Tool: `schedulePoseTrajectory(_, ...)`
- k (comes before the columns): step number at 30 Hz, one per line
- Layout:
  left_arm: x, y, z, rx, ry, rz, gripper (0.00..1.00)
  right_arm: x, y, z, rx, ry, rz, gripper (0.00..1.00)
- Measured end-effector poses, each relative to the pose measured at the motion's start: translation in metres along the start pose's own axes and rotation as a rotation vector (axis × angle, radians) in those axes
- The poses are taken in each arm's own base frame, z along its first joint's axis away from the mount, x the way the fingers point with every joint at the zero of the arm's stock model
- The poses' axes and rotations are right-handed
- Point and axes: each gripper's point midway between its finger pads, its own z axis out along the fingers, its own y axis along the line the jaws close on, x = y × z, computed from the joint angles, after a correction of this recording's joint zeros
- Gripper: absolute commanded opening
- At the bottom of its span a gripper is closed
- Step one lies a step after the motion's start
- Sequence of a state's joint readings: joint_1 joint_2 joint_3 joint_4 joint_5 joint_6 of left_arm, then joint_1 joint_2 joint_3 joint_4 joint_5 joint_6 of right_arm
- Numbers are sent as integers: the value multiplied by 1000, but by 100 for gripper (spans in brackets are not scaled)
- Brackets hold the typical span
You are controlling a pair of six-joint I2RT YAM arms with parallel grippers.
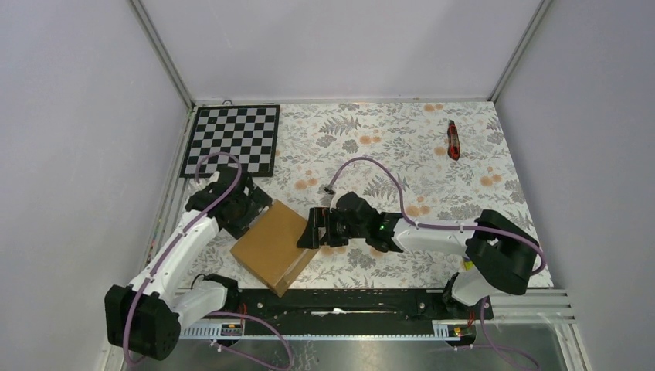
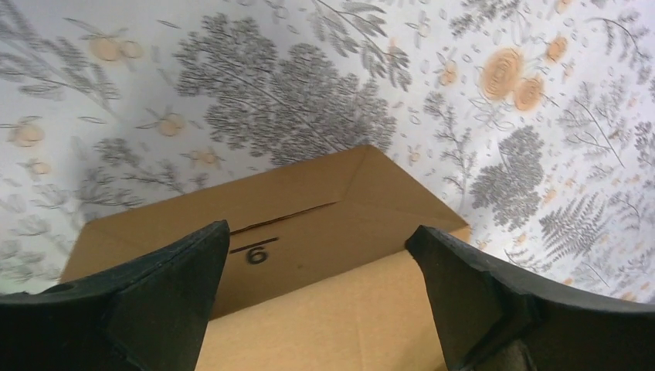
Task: Unpack the express box
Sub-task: Adjust the express box at the center of the board.
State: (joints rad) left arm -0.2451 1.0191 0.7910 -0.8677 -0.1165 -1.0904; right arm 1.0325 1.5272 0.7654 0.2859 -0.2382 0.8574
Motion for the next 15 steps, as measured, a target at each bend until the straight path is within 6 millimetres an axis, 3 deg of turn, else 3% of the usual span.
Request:
schedulePoseTrajectory(3,11,-17,4,39,16,5,99,-4,-10,-1,36,-11,12,99)
schedulePoseTrajectory(6,28,-38,8,84,44,23,99,-21,-27,-5,78,-44,45,99)
schedulePoseTrajectory(12,69,-88,15,167,124,91,99,-79,-74,-27,187,-167,114,99)
schedulePoseTrajectory(15,78,-114,21,195,145,130,99,-104,-90,-38,243,-216,115,99)
